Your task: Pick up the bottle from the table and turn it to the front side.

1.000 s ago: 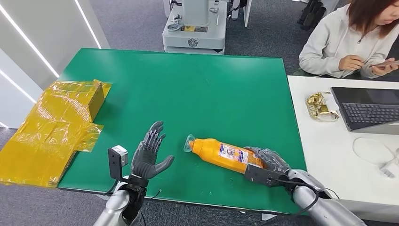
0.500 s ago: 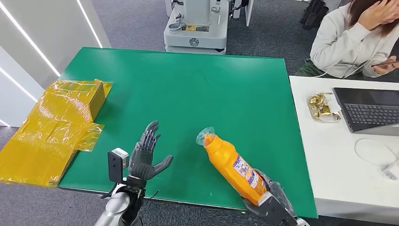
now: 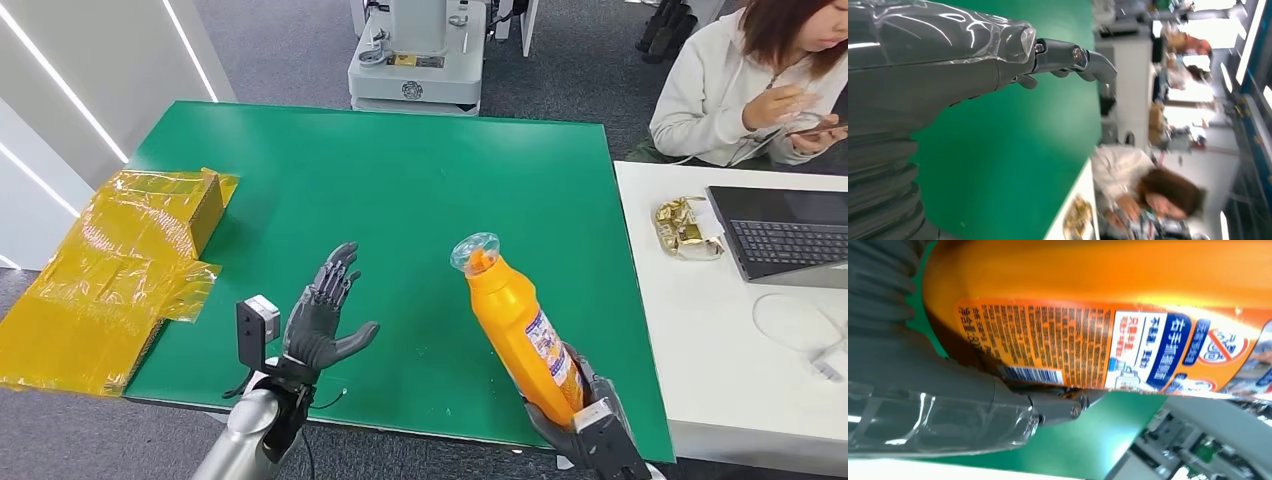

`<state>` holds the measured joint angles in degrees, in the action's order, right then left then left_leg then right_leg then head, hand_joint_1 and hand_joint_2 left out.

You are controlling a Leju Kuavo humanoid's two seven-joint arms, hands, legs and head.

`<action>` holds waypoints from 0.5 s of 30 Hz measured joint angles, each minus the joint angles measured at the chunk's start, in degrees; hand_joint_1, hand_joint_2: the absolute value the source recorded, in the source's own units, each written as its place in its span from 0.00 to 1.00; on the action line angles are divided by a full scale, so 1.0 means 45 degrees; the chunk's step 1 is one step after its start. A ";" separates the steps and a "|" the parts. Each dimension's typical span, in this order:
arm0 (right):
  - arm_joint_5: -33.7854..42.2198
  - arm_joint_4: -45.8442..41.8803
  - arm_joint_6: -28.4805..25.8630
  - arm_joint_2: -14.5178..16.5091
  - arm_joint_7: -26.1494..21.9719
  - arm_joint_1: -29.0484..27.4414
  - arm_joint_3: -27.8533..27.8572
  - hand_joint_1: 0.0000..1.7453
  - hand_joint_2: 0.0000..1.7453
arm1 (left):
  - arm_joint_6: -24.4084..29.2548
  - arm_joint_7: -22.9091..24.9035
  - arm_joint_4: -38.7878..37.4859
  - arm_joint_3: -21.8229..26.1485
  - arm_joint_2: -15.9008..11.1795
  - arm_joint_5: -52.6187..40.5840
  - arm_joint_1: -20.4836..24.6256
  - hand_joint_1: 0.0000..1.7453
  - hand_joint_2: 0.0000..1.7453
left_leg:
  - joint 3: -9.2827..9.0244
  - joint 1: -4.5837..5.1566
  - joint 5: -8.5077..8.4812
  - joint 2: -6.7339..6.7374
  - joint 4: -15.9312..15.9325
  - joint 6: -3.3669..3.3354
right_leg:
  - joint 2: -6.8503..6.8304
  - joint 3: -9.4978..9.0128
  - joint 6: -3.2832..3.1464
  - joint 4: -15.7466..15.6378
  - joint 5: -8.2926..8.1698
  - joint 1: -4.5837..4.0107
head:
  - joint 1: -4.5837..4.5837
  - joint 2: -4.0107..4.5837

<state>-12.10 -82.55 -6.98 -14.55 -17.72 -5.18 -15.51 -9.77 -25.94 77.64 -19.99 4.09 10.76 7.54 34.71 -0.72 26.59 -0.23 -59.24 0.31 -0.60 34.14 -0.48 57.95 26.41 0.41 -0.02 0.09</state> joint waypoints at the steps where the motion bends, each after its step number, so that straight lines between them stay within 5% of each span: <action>1: 0.0050 0.0211 0.0079 0.0073 -0.0199 0.0236 -0.0004 1.00 1.00 | -0.0340 0.0105 -0.0038 -0.0030 0.0012 0.0152 0.0270 0.00 1.00 | -0.0001 0.0000 -0.0003 0.0004 0.0000 0.0002 | 0.0006 0.0000 -0.0004 0.0001 -0.0005 0.0000 | 0.0000 0.0000; 10: 0.0227 0.2579 0.0412 0.0810 -0.0944 0.2763 -0.0211 1.00 1.00 | -0.2040 0.1132 -0.0583 -0.0408 0.0123 0.1506 0.2113 0.00 1.00 | -0.0006 0.0000 -0.0017 0.0044 -0.0002 0.0006 | 0.0043 0.0009 -0.0014 0.0008 -0.0036 0.0000 | 0.0000 0.0000; 15: 0.0291 0.5289 0.0543 0.1575 -0.1582 0.5599 -0.1094 1.00 1.00 | -0.3553 0.2546 -0.1454 -0.0948 0.0254 0.3859 0.3643 0.00 1.00 | -0.0002 -0.0002 -0.0044 0.0073 -0.0003 0.0024 | 0.0083 0.0030 -0.0021 0.0017 -0.0069 -0.0002 | 0.0000 0.0000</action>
<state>-10.79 -58.75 -4.54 -7.47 -24.84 20.02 -20.44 -25.76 -14.48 71.09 -24.25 5.23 28.12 23.93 34.70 -0.73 26.39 0.10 -59.26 0.42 -0.23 34.27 -0.58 58.03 26.10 0.40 -0.02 0.09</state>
